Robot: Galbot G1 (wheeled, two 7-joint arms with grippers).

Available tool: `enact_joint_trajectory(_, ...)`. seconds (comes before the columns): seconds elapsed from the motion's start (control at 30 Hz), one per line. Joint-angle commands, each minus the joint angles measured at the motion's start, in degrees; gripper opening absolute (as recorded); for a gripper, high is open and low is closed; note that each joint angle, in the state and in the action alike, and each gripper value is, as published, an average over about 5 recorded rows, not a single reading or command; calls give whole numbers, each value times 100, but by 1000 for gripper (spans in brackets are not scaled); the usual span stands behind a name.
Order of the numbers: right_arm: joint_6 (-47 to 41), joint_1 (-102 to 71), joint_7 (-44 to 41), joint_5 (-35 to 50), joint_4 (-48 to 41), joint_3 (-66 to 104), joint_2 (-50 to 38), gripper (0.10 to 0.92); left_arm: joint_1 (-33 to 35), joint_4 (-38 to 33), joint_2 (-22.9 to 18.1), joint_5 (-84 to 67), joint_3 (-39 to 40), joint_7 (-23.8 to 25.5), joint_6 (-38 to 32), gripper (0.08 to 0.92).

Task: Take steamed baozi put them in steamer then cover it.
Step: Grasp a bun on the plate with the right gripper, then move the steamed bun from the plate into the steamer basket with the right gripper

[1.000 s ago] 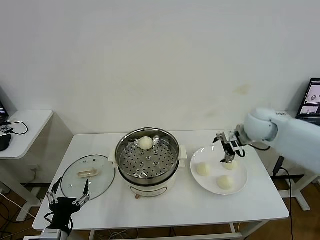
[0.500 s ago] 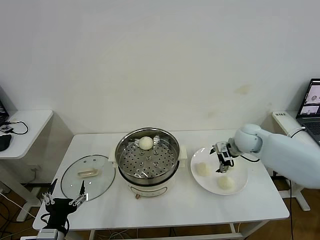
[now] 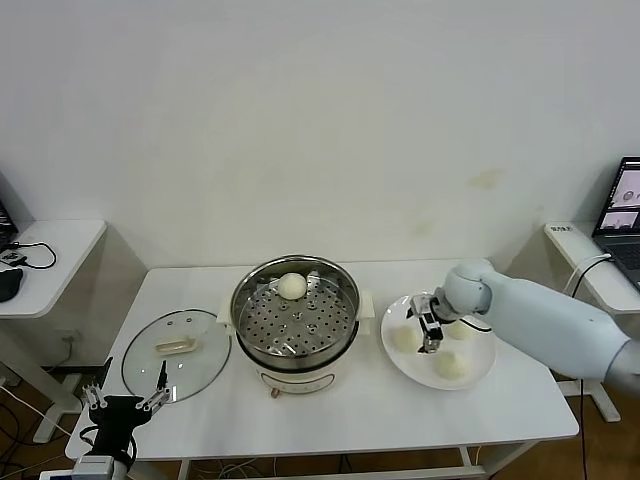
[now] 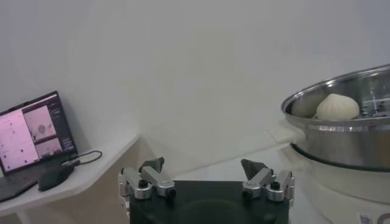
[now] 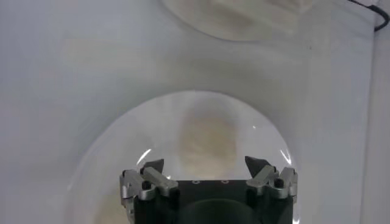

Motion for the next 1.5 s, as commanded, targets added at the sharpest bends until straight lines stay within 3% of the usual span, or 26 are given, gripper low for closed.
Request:
enact_joint_trajectory(0.03,15,-107,12,-62,-308,64,231,822,0,8,3,1,-5,1,1,823)
enact_joint_trajectory(0.23,11,-220,-46,-138,-417,126,297,796,7,6,-7,3,-4,19,15,823)
enact_joint_trajectory(0.57,10,-250,-71,-178,-556,228,402,681,8,5,-22,5,-10,13,13,823)
enact_joint_trajectory(0.83,-17,169,-278,-47,-265,86,195,637,1,6,-12,-6,-29,8,10,823)
enact_joint_trajectory(1.27,-337,2240,-411,1185,965,-925,-753,636,-50,-55,65,-21,61,15,28,823)
enact_joint_trajectory(1.5,-516,3848,-368,1928,1277,-1671,-603,638,-97,-82,125,-30,110,19,33,823)
